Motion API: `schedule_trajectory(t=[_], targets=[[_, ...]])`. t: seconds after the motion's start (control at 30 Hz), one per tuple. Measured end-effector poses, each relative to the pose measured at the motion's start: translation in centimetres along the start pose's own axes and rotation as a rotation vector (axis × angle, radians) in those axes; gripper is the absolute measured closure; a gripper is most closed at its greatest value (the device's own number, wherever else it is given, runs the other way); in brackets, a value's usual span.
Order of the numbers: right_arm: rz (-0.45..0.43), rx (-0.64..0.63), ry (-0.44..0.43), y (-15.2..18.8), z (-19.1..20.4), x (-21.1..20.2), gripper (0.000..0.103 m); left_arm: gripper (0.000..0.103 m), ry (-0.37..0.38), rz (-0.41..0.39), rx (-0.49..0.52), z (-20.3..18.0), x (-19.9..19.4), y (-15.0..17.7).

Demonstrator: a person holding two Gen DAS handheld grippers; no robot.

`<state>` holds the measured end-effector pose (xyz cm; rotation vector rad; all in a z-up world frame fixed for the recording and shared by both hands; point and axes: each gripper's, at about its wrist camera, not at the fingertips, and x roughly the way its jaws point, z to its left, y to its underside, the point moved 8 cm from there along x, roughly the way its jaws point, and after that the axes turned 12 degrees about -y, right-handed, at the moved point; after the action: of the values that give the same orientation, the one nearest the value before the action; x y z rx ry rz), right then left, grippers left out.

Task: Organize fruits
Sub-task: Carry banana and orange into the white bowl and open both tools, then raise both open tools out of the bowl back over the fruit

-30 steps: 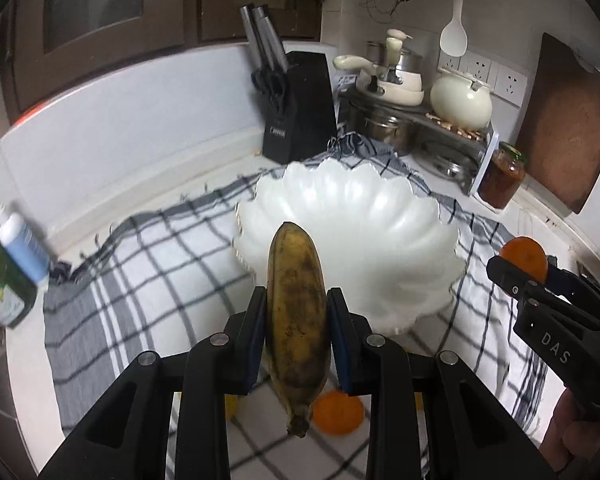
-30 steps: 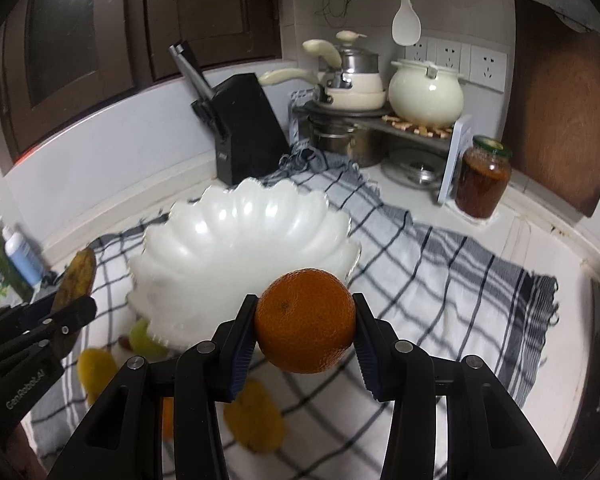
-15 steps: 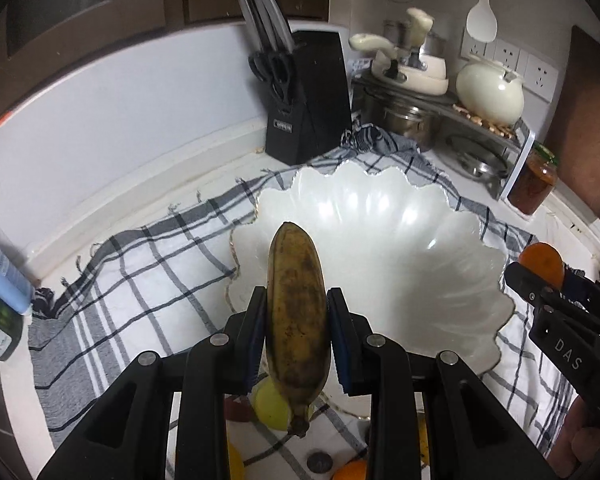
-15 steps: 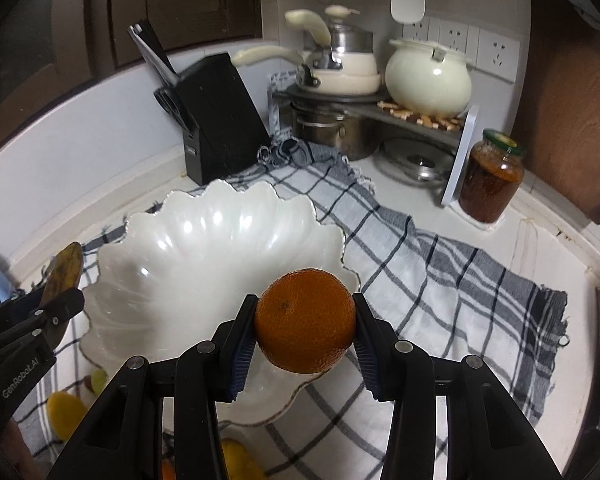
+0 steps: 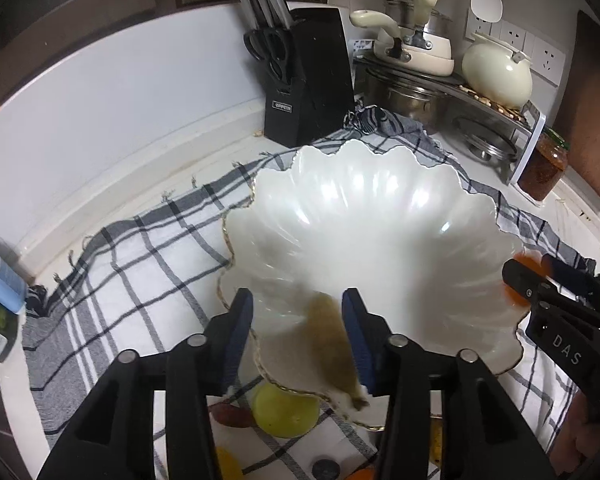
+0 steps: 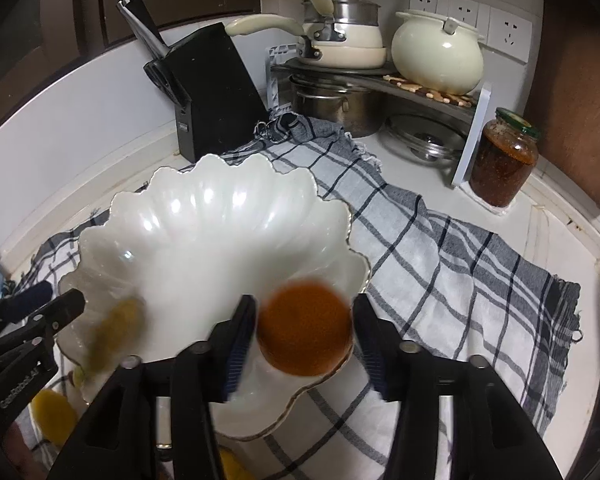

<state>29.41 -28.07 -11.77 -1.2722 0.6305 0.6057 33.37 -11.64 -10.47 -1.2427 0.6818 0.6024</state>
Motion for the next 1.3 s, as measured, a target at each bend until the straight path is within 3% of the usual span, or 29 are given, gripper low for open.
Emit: schedule_trajectory(t=[0.13,0.27,0.57,1.3], targets=[[-0.048,0.001,0.042,-0.5,-0.3,-1.2,0.018,0.040,-0.031,-0.009,-0.009,0.5,-0.3,0.0],[-0.071,-0.009,0.051,-1.0,-0.2,-1.9,0.018,0.039,-0.036,-0.007,-0.010,0.7,-0.4,0.0],[-0.106,-0.007,0.029,-1.1,0.8,-3.7,0.018,0.023,-0.049,-0.041,-0.035,1.6,-2.2,-0.2],[-0.177,0.005,0.018,2.2,0.7,-9.0,0.018,0.022,-0.014,-0.088,-0.052,1.2,-7.5,3.4]])
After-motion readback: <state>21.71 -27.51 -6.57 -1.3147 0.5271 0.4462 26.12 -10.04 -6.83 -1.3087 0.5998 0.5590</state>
